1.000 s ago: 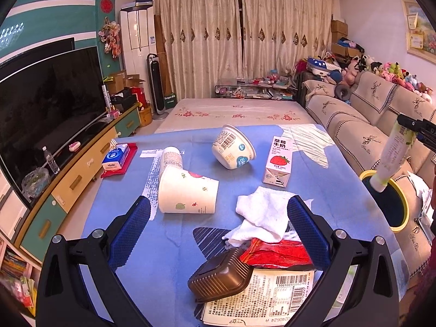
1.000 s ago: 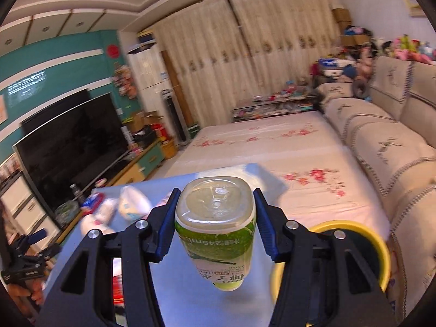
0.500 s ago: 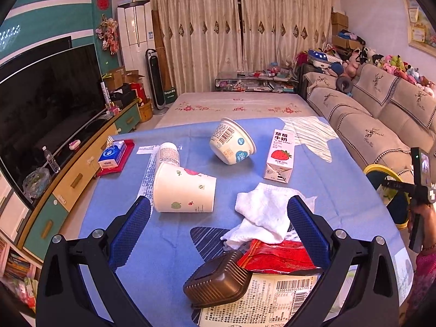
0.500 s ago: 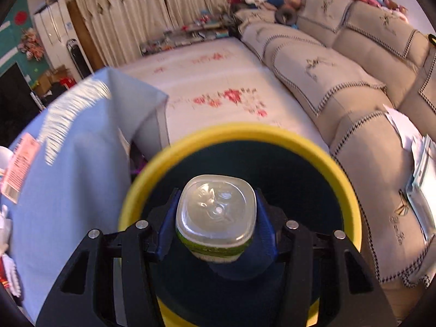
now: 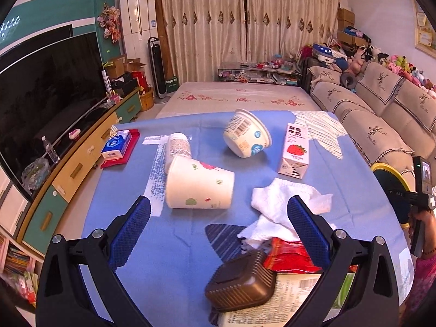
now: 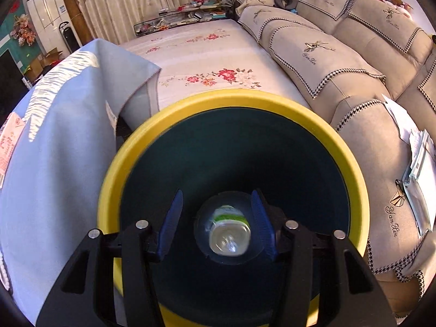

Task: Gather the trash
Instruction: 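Open the right gripper to drop the bottle into the bin, then grasp the white paper cup with the left gripper and carry it toward the bin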

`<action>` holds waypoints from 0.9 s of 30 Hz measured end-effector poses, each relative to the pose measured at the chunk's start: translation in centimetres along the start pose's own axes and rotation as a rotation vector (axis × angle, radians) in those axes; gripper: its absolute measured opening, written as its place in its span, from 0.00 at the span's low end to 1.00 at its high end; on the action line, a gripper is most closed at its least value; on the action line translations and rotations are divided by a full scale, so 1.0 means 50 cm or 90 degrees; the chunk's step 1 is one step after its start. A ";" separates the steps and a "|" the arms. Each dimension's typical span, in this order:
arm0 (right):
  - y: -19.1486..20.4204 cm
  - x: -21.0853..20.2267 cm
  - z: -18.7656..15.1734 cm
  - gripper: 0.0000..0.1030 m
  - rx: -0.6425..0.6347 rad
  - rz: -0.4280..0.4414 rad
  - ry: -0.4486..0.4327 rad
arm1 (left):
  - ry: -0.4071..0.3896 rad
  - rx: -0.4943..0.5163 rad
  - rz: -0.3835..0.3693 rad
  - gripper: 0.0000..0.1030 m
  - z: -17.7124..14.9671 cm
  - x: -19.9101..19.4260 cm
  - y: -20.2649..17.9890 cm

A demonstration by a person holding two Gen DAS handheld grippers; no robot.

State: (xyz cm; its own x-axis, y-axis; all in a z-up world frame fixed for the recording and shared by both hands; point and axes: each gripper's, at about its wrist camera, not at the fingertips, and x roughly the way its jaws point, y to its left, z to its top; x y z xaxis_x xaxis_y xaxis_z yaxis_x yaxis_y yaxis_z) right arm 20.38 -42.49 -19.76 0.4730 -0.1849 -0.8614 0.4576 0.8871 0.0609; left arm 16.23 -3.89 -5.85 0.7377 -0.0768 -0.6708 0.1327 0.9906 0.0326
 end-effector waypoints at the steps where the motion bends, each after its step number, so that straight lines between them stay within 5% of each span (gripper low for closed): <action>1: 0.001 -0.004 -0.001 0.49 -0.002 0.003 -0.001 | 0.005 0.001 0.000 0.96 0.004 0.006 0.008; 8: 0.020 -0.022 -0.004 0.51 -0.006 0.017 -0.006 | 0.061 0.040 -0.015 0.96 0.037 0.096 0.018; 16: 0.035 -0.043 -0.002 0.52 -0.009 0.025 -0.015 | 0.122 0.082 0.029 0.96 0.053 0.224 0.009; 25: 0.055 -0.057 -0.002 0.52 -0.015 0.035 -0.018 | 0.158 0.089 0.025 0.96 0.039 0.282 0.015; 27: 0.057 -0.055 -0.002 0.52 -0.017 0.037 -0.018 | 0.160 0.087 0.020 0.89 0.037 0.286 0.017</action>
State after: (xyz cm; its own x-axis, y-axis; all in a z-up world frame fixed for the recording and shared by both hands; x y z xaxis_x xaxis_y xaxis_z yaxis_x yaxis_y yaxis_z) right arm 20.30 -39.43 -17.24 0.5199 -0.1445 -0.8419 0.4088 0.9075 0.0966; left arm 28.13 -4.36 -14.06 0.5572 0.0004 -0.8304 0.2129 0.9665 0.1433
